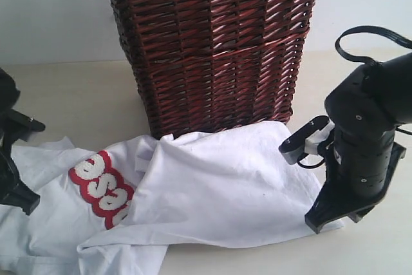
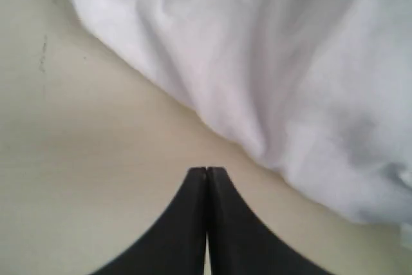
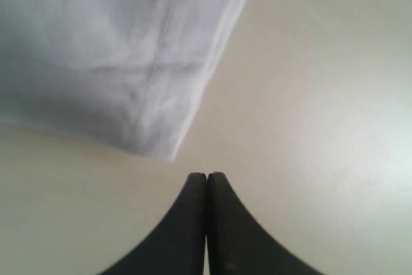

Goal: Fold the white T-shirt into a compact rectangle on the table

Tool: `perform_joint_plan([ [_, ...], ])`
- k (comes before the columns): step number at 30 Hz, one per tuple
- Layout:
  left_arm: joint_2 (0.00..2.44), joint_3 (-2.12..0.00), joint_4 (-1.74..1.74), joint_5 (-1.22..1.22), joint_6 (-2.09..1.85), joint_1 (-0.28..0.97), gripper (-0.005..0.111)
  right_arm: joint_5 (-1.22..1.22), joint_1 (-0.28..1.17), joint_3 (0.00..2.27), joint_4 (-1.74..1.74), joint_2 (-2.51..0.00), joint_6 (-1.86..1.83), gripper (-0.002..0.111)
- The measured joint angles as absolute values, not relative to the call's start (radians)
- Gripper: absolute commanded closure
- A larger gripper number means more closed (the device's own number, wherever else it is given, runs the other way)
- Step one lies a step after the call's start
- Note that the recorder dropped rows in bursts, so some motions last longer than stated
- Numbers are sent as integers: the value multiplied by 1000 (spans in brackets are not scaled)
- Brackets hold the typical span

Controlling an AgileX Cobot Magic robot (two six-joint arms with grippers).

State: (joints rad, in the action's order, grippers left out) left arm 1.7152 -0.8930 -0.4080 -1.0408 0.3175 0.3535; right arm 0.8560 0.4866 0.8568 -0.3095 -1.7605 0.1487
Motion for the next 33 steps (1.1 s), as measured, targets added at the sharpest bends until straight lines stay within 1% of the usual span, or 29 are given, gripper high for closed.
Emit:
perform_joint_plan([
  [2,1681,-894,-351,-1018,292,349,107,869,485,855,-321,-1739,153,108],
  [4,1649,-887,-197,-956,199,349,107,836,486,855,-296,-1718,128,108],
  [6,1638,-858,38,-879,23,356,107,760,486,855,-187,-1706,36,108],
  [9,1664,-811,293,-832,-211,394,107,689,486,855,0,-1704,-145,108],
  [11,1696,-802,330,-824,-242,415,107,675,486,855,56,-1713,-208,108],
  [15,1789,-795,249,-822,-179,428,107,669,486,855,67,-1744,-235,108],
  [20,1841,-813,172,-924,-93,429,107,663,486,855,-43,-1798,-151,108],
  [26,1852,-800,61,-1046,-73,429,107,677,486,865,-115,-1861,-63,108],
  [33,1783,-811,-173,-1065,107,424,107,735,492,889,-139,-1884,-39,108],
])
